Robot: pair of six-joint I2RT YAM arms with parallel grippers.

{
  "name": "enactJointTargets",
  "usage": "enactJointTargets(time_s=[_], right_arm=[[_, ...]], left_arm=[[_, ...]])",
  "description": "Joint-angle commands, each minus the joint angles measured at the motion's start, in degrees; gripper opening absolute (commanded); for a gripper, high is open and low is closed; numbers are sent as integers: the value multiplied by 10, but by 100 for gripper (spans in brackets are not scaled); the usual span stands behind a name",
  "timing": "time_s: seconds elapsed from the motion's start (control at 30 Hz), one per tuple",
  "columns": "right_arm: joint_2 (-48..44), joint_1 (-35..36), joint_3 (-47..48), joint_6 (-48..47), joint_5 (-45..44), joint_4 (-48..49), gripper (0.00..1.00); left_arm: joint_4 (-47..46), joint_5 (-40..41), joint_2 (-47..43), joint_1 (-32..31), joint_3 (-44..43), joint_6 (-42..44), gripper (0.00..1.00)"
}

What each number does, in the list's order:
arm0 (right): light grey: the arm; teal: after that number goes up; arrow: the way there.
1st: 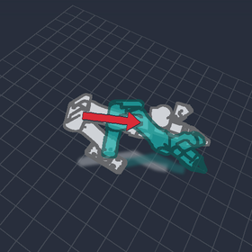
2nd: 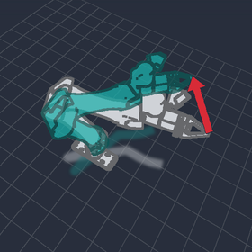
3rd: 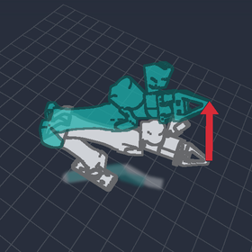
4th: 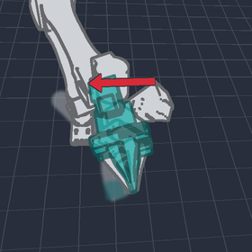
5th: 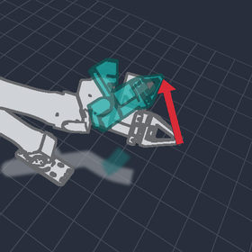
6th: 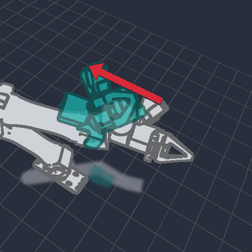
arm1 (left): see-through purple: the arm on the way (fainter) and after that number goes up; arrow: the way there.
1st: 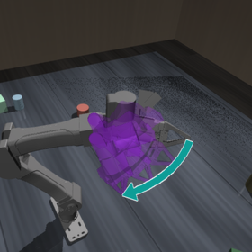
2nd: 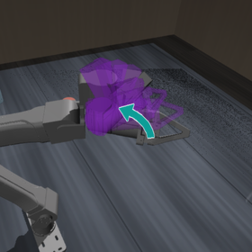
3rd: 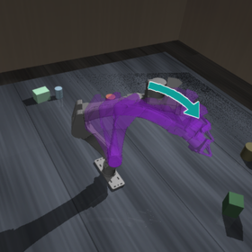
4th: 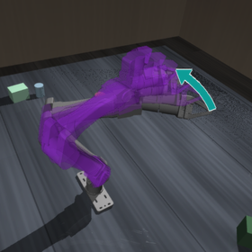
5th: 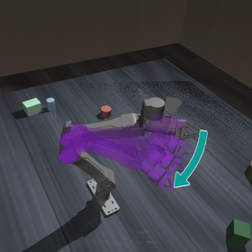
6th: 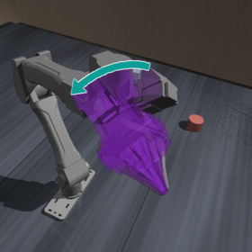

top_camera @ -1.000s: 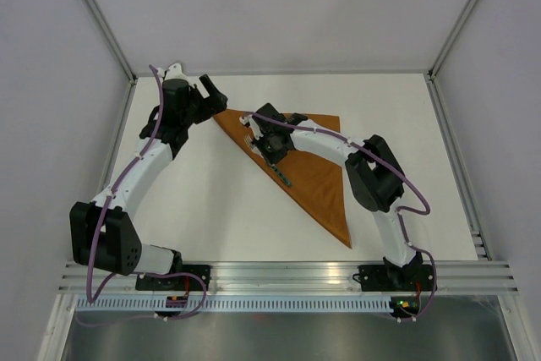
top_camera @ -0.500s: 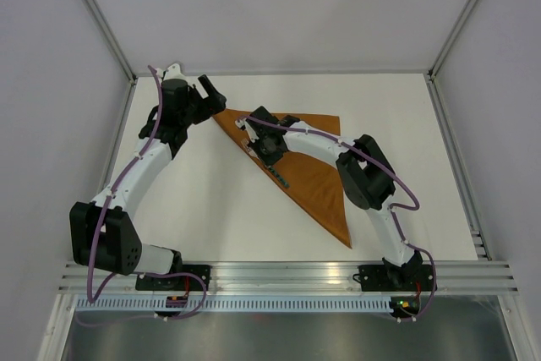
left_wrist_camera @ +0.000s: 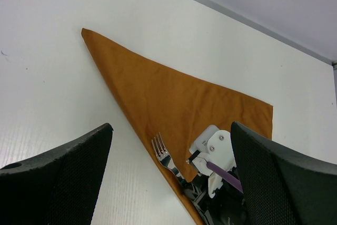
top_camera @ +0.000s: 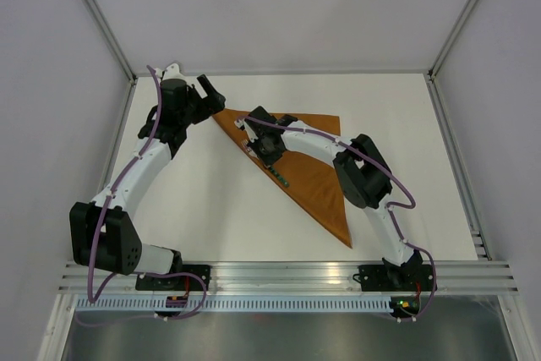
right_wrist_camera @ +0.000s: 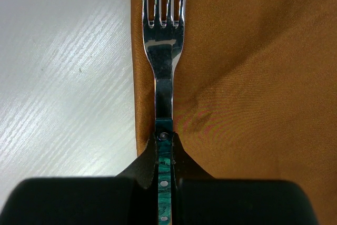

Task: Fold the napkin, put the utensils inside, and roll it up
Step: Place the utensil onto the napkin

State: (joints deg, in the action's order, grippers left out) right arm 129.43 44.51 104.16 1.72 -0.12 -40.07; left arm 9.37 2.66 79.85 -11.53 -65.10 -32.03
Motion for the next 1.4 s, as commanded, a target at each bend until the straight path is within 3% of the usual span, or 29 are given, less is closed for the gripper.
enactJointTargets(time_s=[0.0, 1.3, 1.37], right_arm=[[8, 2, 24, 6, -22, -20, 1], [-8, -7, 10, -3, -23, -34, 0], [-8, -8, 9, -4, -19, -34, 4]], left_arm=[[-2, -11, -8, 5, -19, 7, 96], [-28, -22, 28, 9, -6, 2, 96], [-31, -22, 33, 10, -6, 1, 96]])
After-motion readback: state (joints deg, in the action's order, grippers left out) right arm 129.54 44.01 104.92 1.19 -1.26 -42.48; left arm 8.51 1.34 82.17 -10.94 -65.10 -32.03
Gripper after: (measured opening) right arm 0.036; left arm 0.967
